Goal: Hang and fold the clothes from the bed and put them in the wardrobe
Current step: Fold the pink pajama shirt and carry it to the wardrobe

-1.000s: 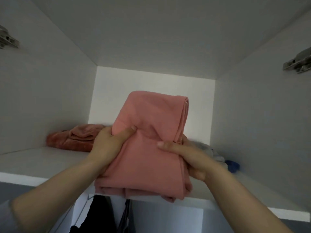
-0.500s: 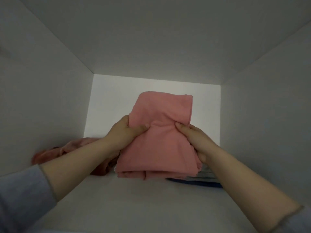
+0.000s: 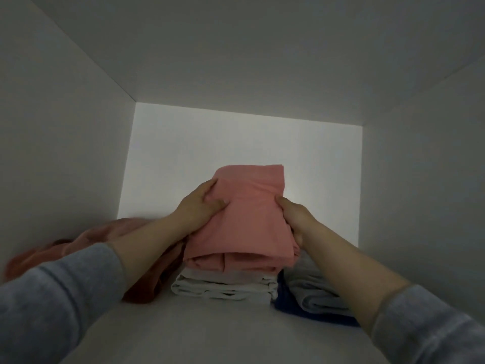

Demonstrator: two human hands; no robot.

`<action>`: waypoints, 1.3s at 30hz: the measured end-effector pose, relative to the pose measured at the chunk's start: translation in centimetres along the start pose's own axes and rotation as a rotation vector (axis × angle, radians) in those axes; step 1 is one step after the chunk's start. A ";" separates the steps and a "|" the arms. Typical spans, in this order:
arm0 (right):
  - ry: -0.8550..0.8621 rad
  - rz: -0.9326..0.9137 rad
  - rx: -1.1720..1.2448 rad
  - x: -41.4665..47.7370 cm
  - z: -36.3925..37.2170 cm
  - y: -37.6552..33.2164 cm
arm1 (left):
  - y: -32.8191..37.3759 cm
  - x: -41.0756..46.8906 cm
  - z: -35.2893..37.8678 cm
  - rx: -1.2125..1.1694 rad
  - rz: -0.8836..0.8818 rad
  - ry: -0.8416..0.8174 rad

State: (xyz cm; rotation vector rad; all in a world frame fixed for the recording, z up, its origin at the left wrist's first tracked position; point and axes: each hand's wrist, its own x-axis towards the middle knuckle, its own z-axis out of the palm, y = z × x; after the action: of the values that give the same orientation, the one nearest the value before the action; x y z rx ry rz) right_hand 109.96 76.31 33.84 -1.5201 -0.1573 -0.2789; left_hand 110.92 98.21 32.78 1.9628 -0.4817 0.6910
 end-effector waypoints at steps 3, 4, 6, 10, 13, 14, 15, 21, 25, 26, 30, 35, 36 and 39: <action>0.005 0.057 0.020 1.6 0.6 1.4 | -1.7 1.2 0.4 0.001 -0.035 -0.032; 0.001 0.071 0.026 2.2 0.7 2.0 | -2.3 1.6 0.7 0.023 -0.049 -0.035; 0.000 0.099 0.014 3.1 0.8 3.2 | -3.7 2.2 1.3 0.073 -0.079 -0.049; 0.016 0.114 -0.054 4.7 1.0 5.0 | -6.1 3.2 2.5 0.091 -0.151 -0.092; -0.007 0.102 -0.128 5.6 0.9 6.1 | -7.7 3.8 2.9 0.087 -0.177 -0.126; -0.021 0.109 -0.147 5.8 0.8 6.3 | -8.1 3.9 3.0 0.077 -0.191 -0.140; -0.042 0.128 -0.153 6.0 0.7 6.5 | -8.6 4.0 3.1 0.070 -0.212 -0.155; -0.201 0.288 -0.249 6.2 0.1 7.0 | -9.5 4.0 3.3 0.166 -0.323 -0.254; -0.165 0.181 -0.522 6.7 0.1 6.2 | -7.5 3.4 3.3 0.478 -0.209 -0.182; -0.121 0.072 -0.661 7.0 0.0 5.9 | -7.0 3.1 3.3 0.515 -0.139 -0.175; -0.088 -0.536 -0.870 7.3 -0.4 4.5 | -5.0 2.0 3.8 0.503 -0.005 -0.330; -0.331 -0.493 -0.988 8.8 0.4 6.2 | -5.7 0.8 5.1 0.729 0.021 -0.530; -0.355 -0.439 -1.021 9.2 0.4 6.8 | -5.9 0.8 5.2 0.768 0.024 -0.546; -0.377 -0.311 -1.044 10.3 0.3 7.8 | -6.3 0.9 5.4 0.826 0.022 -0.607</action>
State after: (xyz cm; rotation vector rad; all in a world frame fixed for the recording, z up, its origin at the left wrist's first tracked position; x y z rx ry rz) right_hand 122.03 76.01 29.21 -2.5862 -0.6204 -0.3392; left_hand 116.77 96.26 27.11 2.9770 -0.6387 0.2950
